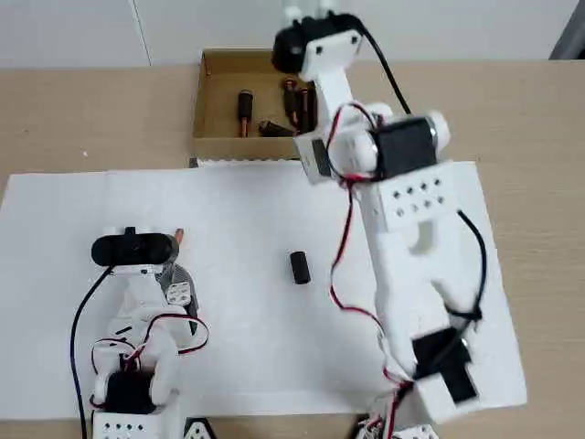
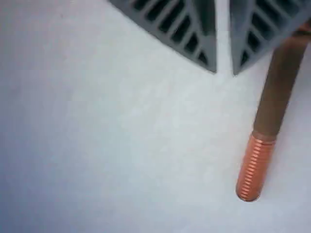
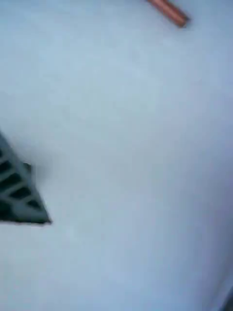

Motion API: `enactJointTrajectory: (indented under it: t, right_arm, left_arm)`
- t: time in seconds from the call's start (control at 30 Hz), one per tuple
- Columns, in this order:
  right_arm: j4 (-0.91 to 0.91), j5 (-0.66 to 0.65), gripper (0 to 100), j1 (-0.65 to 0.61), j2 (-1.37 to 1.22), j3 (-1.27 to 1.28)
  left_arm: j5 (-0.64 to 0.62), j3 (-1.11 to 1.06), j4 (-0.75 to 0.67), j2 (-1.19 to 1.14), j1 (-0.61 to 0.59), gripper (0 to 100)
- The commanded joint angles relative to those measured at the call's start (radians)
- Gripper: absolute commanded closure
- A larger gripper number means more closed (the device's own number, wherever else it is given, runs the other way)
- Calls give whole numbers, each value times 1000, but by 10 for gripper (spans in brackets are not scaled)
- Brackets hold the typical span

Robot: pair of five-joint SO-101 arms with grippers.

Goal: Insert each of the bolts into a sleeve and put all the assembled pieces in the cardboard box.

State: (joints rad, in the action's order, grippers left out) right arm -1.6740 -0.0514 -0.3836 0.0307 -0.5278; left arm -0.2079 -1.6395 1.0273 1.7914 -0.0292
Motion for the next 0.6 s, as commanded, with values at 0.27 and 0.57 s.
enactJointTrajectory:
  t: [0.27,0.57]
  right_arm:
    - [124,6,786,-1,288,466]
    - [337,3,786,-4,389,784]
  left_arm:
    - [2,4,-3,11,-3,994]
    - [2,4,-3,11,-3,994]
